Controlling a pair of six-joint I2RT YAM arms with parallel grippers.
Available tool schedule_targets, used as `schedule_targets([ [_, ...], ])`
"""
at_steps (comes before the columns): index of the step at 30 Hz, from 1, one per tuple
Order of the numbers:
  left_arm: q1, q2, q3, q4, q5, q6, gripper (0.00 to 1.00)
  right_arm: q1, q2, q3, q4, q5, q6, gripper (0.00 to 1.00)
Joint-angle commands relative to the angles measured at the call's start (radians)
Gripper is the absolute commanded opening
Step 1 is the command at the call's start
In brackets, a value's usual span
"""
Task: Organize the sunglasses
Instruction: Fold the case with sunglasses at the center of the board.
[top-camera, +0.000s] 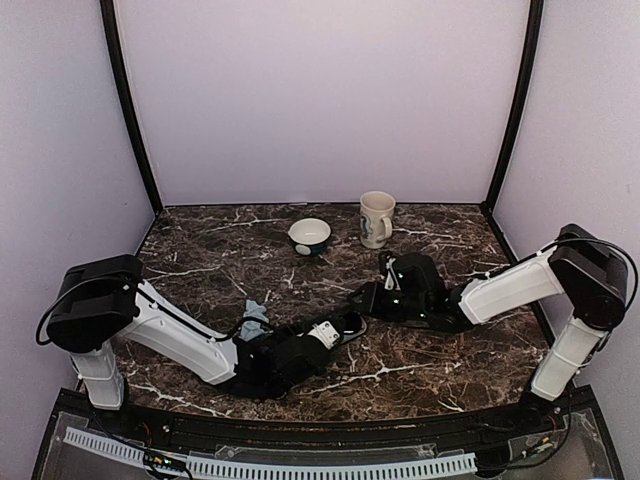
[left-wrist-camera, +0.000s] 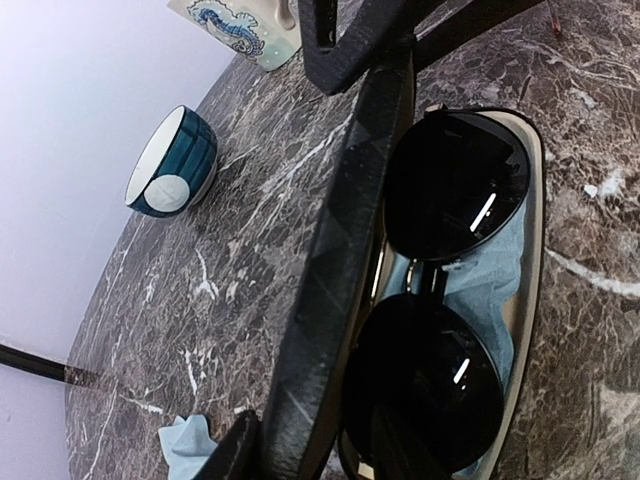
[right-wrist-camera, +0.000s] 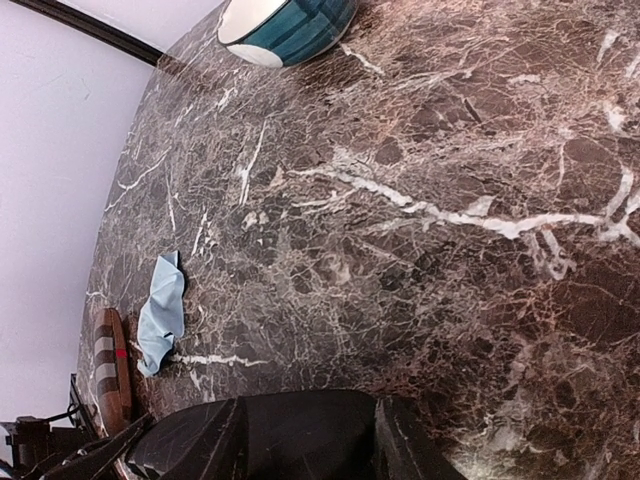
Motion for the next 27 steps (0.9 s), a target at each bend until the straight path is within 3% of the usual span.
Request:
schedule_targets([
  [1,-0.017,0.017,0.005,-0.077,0.049,-0.041,0.39,0.032,0.018,-0.044,-0.101,-0.019,0.005,0.42],
  [27,-0.049,-0.013,0.005,-0.213,0.178,-0.161,0.55,0.062,0.013,-0.087,-0.119,0.028,0.004,0.40],
])
